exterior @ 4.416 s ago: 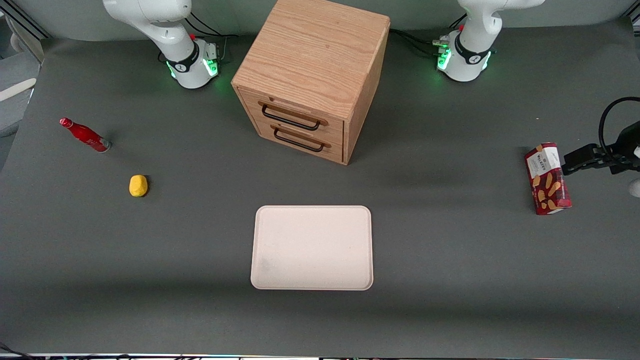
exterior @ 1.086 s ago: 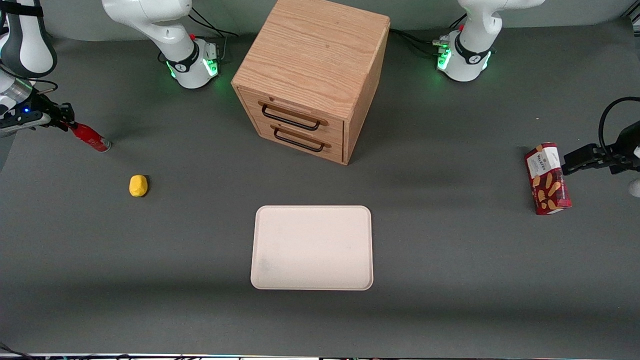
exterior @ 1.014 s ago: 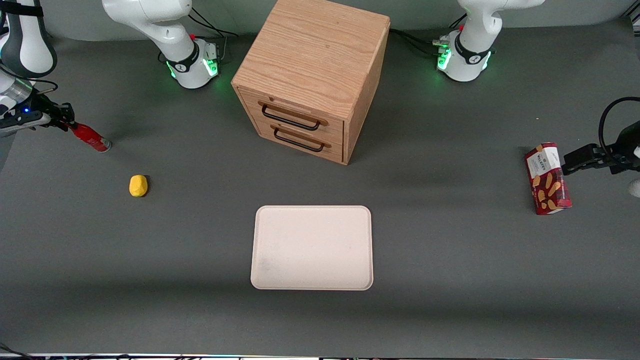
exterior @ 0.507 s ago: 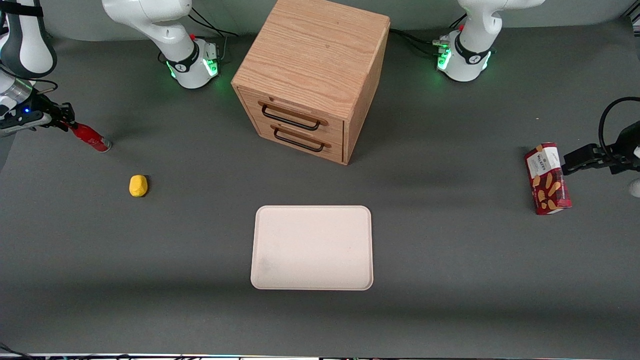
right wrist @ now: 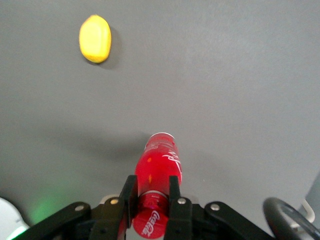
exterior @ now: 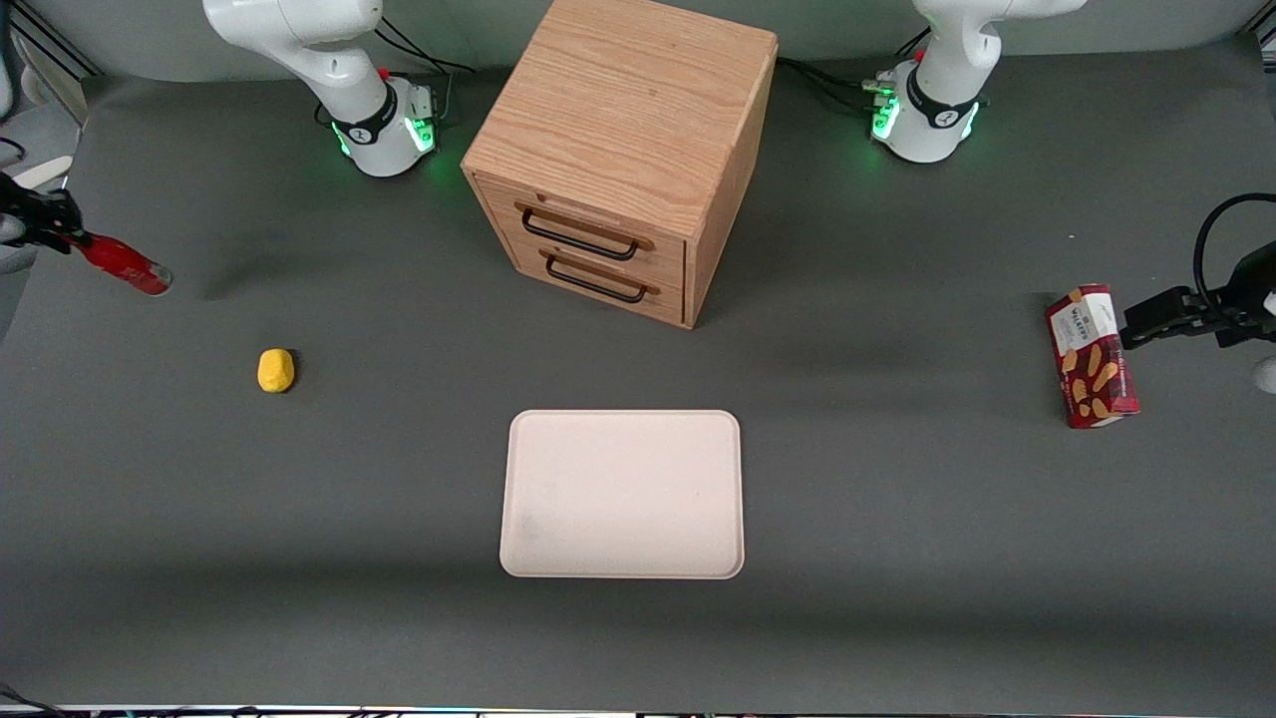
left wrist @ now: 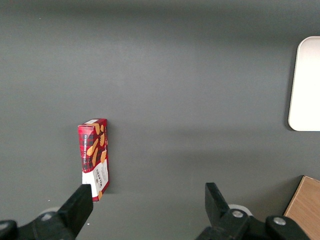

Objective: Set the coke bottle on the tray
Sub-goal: 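Lift the bottle with the right gripper and carry it toward the tray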

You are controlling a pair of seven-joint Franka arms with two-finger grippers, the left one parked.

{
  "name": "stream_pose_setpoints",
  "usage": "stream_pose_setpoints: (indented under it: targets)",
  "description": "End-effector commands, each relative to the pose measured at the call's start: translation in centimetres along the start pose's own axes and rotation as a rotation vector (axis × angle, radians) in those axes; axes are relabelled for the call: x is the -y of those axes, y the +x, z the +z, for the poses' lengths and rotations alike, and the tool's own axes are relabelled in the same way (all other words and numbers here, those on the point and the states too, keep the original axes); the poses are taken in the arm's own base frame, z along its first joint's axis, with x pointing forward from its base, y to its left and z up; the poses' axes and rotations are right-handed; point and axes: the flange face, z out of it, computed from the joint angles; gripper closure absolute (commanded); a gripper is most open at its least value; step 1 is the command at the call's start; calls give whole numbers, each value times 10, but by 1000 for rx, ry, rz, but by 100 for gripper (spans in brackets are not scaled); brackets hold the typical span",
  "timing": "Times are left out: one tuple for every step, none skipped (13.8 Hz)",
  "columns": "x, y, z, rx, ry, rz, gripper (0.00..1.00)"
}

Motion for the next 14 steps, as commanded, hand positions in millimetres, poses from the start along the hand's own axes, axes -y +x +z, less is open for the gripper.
stream_pose_setpoints:
  targets:
    - [-4, 5, -70, -24, 22, -5, 100]
    - [-5, 1, -87, -24, 24, 1, 100]
    - [-6, -2, -105, -35, 29, 8, 100]
    - [-3, -1, -130, -47, 25, 7, 100]
    - [-2, -3, -154, -40, 22, 10, 100]
    - [1, -3, -175, -43, 9, 8, 100]
    - [4, -3, -190, -53, -4, 6, 100]
    - [9, -2, -201, -62, -16, 0, 100]
    - [11, 0, -210, -65, -26, -3, 100]
    - [15, 6, -210, -63, -26, -10, 100]
    - [23, 19, -211, -66, -23, -22, 100]
    - [29, 29, -214, -80, -16, -32, 100]
    - [36, 43, -217, -88, -12, -40, 100]
    - [47, 61, -221, -97, -13, -56, 100]
